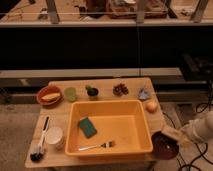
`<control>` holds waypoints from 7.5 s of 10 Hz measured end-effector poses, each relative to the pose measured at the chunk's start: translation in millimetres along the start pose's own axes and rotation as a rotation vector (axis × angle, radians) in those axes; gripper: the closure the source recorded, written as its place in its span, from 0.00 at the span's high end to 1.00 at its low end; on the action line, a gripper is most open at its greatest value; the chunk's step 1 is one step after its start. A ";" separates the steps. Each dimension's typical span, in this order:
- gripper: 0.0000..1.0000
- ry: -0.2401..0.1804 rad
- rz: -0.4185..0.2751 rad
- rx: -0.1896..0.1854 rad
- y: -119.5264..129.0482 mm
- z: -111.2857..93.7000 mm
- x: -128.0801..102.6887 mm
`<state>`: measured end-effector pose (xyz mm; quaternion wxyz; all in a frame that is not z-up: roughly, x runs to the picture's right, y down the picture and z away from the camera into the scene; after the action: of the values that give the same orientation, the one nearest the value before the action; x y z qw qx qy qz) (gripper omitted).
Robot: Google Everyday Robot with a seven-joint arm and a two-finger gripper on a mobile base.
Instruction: Wipe purple bowl with eraser
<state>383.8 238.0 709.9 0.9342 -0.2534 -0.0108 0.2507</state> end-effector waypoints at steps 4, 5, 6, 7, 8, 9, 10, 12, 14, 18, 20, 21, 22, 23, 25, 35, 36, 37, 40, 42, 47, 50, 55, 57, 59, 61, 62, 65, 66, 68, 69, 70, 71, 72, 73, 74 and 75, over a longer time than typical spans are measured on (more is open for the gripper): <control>0.00 -0.031 -0.052 -0.009 15.8 7.0 -36.2; 0.00 -0.037 -0.062 -0.012 19.4 6.7 -41.3; 0.00 -0.041 -0.085 -0.019 26.1 6.9 -46.8; 0.00 -0.041 -0.117 -0.028 36.0 7.7 -53.4; 0.00 -0.040 -0.139 -0.036 43.9 8.1 -56.1; 0.00 -0.038 -0.151 -0.042 48.8 7.9 -56.2; 0.00 -0.033 -0.163 -0.051 55.0 6.1 -53.0; 0.00 -0.028 -0.170 -0.066 64.8 2.0 -43.7; 0.00 -0.022 -0.171 -0.076 71.2 -4.2 -31.9; 0.00 -0.004 -0.158 -0.081 75.2 -16.7 -1.1; 0.00 0.006 -0.131 -0.070 69.0 -21.0 15.5; 0.00 0.010 -0.111 -0.061 63.0 -22.6 24.7; 0.00 0.011 -0.102 -0.056 59.2 -22.5 27.5; 0.00 0.007 -0.083 -0.045 50.4 -21.9 26.1; 0.00 0.000 -0.057 -0.031 35.4 -19.1 20.4; 0.00 -0.021 -0.113 -0.041 34.0 17.5 -43.9; 0.00 -0.023 -0.136 -0.046 40.7 18.3 -50.6; 0.00 -0.023 -0.159 -0.050 46.9 19.3 -54.7; 0.00 -0.018 -0.197 -0.057 56.4 21.7 -59.8; 0.00 -0.013 -0.198 -0.049 55.2 17.7 -56.0; 0.00 0.008 -0.127 -0.002 31.4 -6.9 -20.0; 0.00 0.010 -0.077 0.009 19.2 -15.6 -0.3; 0.00 0.001 -0.058 0.018 8.3 -11.5 -9.4; 0.00 0.000 -0.072 0.010 12.2 -2.5 -24.9; 0.00 -0.002 -0.093 0.001 16.2 4.8 -39.1; 0.00 -0.008 -0.120 -0.007 25.0 9.3 -51.7; 0.00 -0.013 -0.128 -0.007 28.1 7.8 -53.8; 0.00 -0.026 -0.179 -0.016 44.9 -0.8 -58.3; 0.00 -0.029 -0.193 -0.020 49.7 -3.6 -58.4; 0.00 -0.025 -0.222 -0.033 59.6 -8.9 -53.5; 0.00 -0.018 -0.229 -0.037 62.8 -10.2 -49.6; 0.00 -0.009 -0.230 -0.038 64.6 -12.5 -42.7; 0.00 -0.002 -0.223 -0.038 62.1 -15.2 -33.2; 0.00 0.003 -0.216 -0.038 59.8 -17.3 -24.8; 0.00 0.010 -0.204 -0.035 57.3 -20.5 -15.6; 0.00 0.017 -0.188 -0.032 53.3 -23.3 -5.7; 0.00 0.020 -0.174 -0.026 49.1 -26.0 0.7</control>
<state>365.5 262.7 663.6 0.9492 -0.2661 -0.0268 0.1657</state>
